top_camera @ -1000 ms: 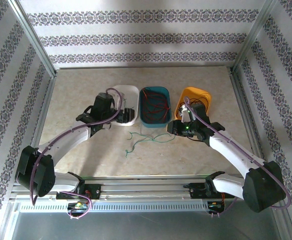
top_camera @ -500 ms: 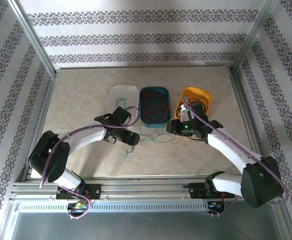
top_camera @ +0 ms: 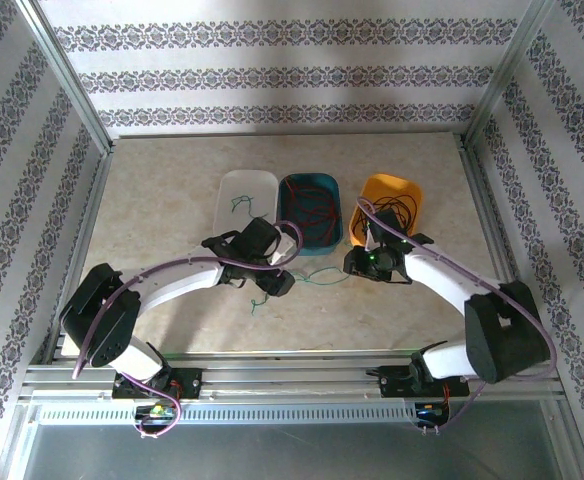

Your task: Untangle the cables

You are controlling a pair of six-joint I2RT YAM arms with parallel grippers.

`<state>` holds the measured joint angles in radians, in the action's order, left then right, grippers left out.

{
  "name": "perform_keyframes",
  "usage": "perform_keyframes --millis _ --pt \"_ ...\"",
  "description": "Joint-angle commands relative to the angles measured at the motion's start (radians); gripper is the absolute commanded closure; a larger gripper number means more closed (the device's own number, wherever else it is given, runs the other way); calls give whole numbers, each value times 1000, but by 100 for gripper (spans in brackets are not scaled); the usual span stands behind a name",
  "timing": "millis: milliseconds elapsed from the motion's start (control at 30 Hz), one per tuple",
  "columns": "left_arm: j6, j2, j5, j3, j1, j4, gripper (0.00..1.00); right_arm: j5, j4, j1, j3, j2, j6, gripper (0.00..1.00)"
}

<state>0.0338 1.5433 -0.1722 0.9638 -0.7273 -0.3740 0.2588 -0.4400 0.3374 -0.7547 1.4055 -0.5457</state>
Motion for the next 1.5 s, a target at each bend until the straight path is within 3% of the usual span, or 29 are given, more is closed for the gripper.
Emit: perform_keyframes --millis 0,100,233,300,467,700,867,1033,1300,1467 --pt "-40 36 -50 45 -23 72 18 0 44 -4 -34 51 -14 64" --pt "-37 89 -72 73 -27 101 18 4 65 -3 -54 103 -15 69" --pt "-34 169 -107 129 -32 134 19 19 57 -1 -63 131 -4 94" --pt "-34 211 -117 162 -36 142 21 16 57 0 -50 112 -1 98" --pt "-44 305 -166 235 -46 127 26 10 52 0 -21 72 1 99" --pt "-55 403 -143 294 -60 59 46 4 49 -1 -5 44 -3 99" --pt "-63 433 -129 304 -72 29 72 -2 48 -2 13 10 -12 100" --pt "-40 385 -160 270 -75 64 100 -36 34 -7 54 -54 -29 100" --pt "46 125 -215 172 -72 211 100 -93 5 -24 136 -128 -50 100" --pt "131 -17 -240 130 -20 318 100 -84 6 -26 140 -114 -45 100"
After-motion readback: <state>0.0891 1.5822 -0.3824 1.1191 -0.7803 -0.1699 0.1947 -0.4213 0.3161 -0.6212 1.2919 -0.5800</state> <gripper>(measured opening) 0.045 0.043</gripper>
